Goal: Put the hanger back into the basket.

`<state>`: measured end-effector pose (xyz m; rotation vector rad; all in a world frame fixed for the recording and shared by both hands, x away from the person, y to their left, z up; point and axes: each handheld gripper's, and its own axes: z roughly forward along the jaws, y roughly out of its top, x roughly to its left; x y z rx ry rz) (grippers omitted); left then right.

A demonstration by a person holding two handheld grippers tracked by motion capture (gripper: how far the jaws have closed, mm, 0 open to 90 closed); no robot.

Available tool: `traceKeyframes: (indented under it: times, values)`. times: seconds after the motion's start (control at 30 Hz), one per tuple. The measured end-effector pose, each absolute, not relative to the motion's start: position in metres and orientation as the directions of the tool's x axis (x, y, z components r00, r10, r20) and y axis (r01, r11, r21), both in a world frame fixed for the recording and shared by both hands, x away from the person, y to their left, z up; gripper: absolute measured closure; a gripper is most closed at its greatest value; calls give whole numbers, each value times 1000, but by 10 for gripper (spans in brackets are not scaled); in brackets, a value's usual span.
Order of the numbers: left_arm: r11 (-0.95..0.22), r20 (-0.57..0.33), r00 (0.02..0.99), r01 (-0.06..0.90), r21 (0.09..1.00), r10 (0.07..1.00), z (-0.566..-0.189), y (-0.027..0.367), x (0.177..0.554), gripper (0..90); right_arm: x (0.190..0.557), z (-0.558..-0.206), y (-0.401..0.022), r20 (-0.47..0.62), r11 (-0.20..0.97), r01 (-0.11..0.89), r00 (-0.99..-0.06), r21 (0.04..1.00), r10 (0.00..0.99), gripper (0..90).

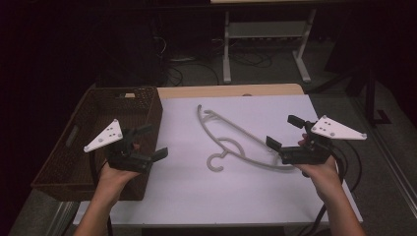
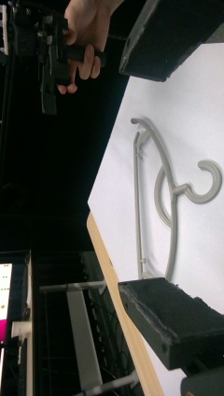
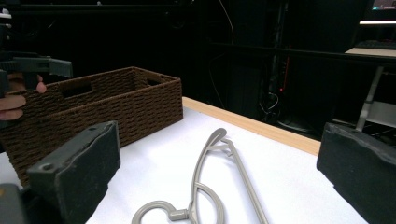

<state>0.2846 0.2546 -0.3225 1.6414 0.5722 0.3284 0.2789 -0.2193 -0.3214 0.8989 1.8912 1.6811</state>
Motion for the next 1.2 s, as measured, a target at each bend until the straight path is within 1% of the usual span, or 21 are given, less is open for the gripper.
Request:
traceKeyframes:
  times: [0.2,0.43,0.57,0.7,0.77,1.2]
  values:
    - [-85,-107,843,178,980,527,-321,244,282,0,280,-322,-218,84,55,177,-691,983,718,0]
    - [-134,-98,861,189,973,500,-327,227,281,0,284,-325,-215,72,92,193,-706,977,705,0]
    - [-180,-96,874,204,962,477,-336,212,282,0,288,-330,-212,73,121,218,-714,969,697,0]
    - [-199,-102,878,218,956,468,-343,205,283,0,291,-333,-211,68,145,229,-721,962,689,0]
    - [-233,-104,880,234,944,463,-352,199,286,0,294,-336,-211,71,161,246,-724,956,687,0]
    - [-308,-104,892,259,915,441,-378,186,290,0,309,-347,-204,68,232,297,-737,926,672,0]
